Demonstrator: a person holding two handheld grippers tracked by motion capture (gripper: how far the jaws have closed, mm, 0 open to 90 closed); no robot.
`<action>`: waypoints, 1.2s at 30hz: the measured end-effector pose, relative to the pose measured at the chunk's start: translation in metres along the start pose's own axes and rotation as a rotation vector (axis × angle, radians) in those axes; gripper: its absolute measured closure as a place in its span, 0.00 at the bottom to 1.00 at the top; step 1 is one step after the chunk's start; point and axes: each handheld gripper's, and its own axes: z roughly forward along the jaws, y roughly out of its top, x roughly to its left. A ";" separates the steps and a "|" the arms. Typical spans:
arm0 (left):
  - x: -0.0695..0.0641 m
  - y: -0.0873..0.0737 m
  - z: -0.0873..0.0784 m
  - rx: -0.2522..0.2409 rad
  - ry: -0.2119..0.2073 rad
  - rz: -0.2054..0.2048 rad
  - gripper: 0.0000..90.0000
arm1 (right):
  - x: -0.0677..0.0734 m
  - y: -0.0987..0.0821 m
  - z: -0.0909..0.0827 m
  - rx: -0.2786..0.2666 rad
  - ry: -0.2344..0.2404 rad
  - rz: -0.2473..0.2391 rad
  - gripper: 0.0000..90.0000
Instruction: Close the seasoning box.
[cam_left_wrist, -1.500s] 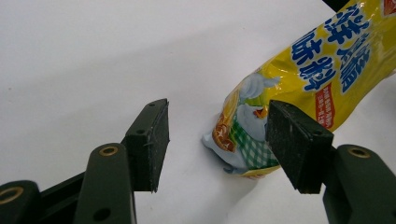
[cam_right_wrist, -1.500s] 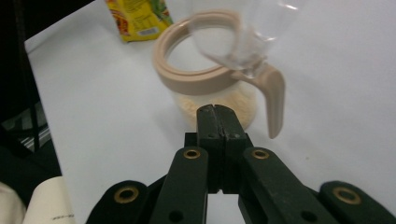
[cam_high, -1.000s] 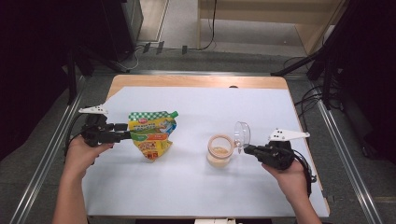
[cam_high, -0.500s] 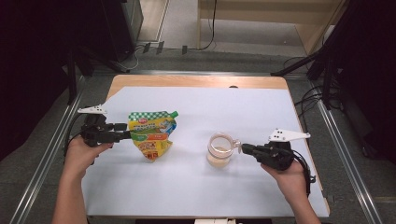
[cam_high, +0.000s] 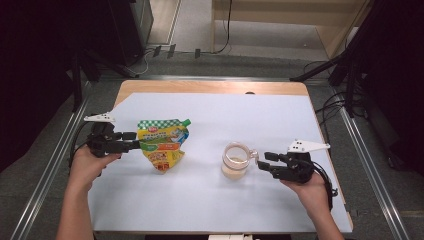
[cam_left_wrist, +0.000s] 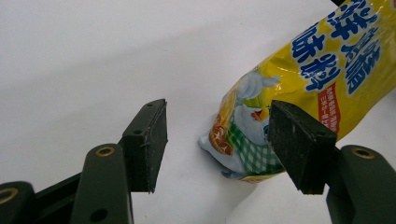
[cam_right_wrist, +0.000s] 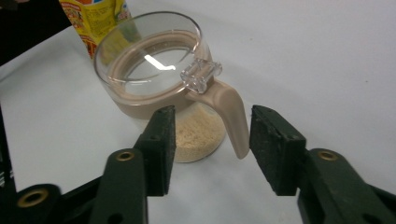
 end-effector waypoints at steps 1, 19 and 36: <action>0.000 0.000 0.000 0.000 0.000 0.000 0.43 | -0.001 -0.001 0.001 0.005 -0.006 -0.007 0.52; 0.000 0.001 0.002 0.004 0.000 0.007 0.43 | -0.026 -0.012 0.000 -0.030 -0.148 -0.036 0.33; -0.002 0.002 0.003 -0.006 -0.019 0.009 0.42 | -0.057 -0.010 0.005 -0.044 -0.236 0.000 0.33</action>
